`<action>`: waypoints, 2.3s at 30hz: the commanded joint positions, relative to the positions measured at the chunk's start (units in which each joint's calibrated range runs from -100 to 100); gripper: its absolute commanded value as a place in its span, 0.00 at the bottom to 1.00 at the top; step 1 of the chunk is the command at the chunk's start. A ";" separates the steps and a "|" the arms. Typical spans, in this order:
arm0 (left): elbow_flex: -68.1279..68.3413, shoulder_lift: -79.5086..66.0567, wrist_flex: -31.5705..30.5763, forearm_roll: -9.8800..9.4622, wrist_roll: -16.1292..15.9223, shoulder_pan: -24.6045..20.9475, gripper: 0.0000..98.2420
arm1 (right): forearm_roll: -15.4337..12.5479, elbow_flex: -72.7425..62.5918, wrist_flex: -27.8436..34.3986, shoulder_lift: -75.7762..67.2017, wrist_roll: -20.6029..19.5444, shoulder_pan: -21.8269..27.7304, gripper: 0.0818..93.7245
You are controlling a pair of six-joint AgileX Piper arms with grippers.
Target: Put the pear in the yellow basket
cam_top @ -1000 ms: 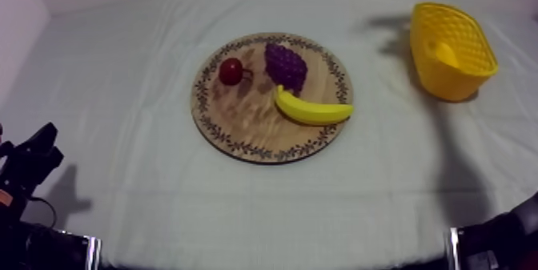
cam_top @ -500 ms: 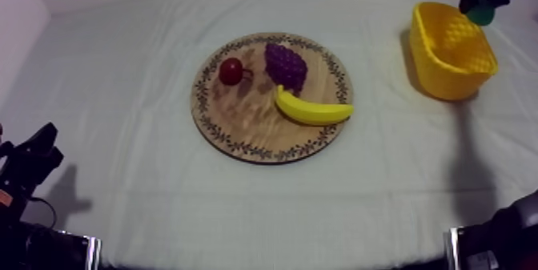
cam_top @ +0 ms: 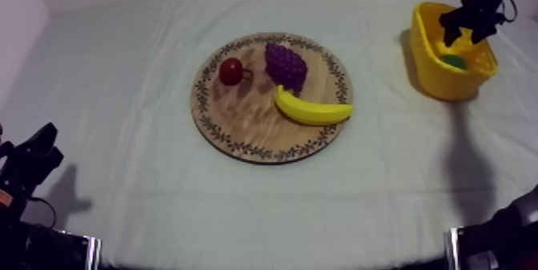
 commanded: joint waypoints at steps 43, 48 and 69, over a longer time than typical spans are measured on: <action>-0.02 0.02 0.00 -0.03 -0.01 0.01 0.00 | -0.93 30.06 -12.75 -58.35 -4.24 -6.12 0.17; -0.02 0.02 0.00 -0.03 -0.01 0.01 0.00 | 1.47 40.35 -18.42 -66.97 -9.27 -7.58 0.05; -0.02 0.02 0.00 -0.03 -0.01 0.01 0.00 | -18.00 81.66 -34.22 -102.88 3.57 -3.42 0.00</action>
